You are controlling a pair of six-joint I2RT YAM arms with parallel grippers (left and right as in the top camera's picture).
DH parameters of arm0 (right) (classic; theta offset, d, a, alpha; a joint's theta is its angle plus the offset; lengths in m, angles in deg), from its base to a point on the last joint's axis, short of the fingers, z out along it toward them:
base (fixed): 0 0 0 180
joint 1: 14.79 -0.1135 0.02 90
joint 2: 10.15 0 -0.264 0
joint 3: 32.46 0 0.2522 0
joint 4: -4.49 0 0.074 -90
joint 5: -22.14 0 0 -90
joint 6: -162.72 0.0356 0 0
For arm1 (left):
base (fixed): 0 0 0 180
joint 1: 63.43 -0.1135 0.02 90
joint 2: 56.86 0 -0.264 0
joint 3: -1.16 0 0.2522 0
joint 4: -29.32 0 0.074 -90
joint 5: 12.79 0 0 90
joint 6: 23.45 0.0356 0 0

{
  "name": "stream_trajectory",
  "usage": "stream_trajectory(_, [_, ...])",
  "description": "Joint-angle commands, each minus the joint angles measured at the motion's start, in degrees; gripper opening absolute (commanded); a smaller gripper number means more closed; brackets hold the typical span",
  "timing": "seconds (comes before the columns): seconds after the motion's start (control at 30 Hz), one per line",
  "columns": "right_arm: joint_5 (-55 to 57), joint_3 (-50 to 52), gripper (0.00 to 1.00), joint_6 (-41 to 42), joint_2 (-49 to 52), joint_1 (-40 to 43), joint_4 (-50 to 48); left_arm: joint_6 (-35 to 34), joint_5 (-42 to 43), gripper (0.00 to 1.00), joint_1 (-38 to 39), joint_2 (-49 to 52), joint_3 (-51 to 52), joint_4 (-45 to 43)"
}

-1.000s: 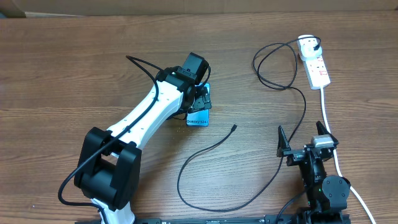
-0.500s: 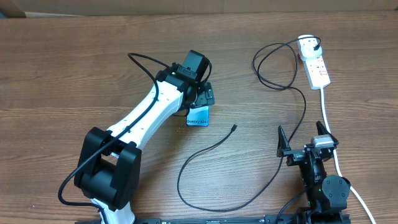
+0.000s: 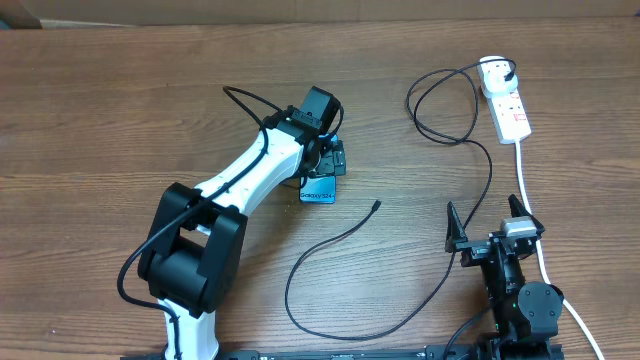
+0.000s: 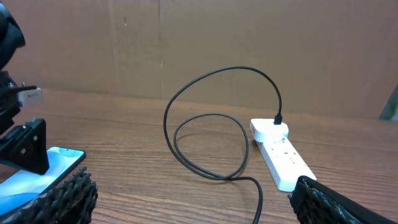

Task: Plug charger to phone and switch on socket
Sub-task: 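Lower the left gripper onto the phone, centring it between fingers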

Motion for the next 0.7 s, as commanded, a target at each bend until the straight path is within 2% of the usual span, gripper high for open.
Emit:
stream_trajectory(0.0, [0.7, 0.6, 1.00, -0.1, -0.7, -0.3, -0.4, 1.3, 0.7, 1.00, -1.1, 0.3, 0.0, -1.1])
stream_trajectory(0.33, [0.7, 0.6, 1.00, -0.1, -0.7, -0.3, -0.4, 2.1, 0.3, 1.00, 0.7, 1.9, 0.0, -4.8])
stream_trajectory(0.67, [0.7, 0.6, 1.00, -0.1, -0.7, -0.3, -0.4, -2.8, -0.9, 1.00, 1.2, 5.9, 0.0, -4.9])
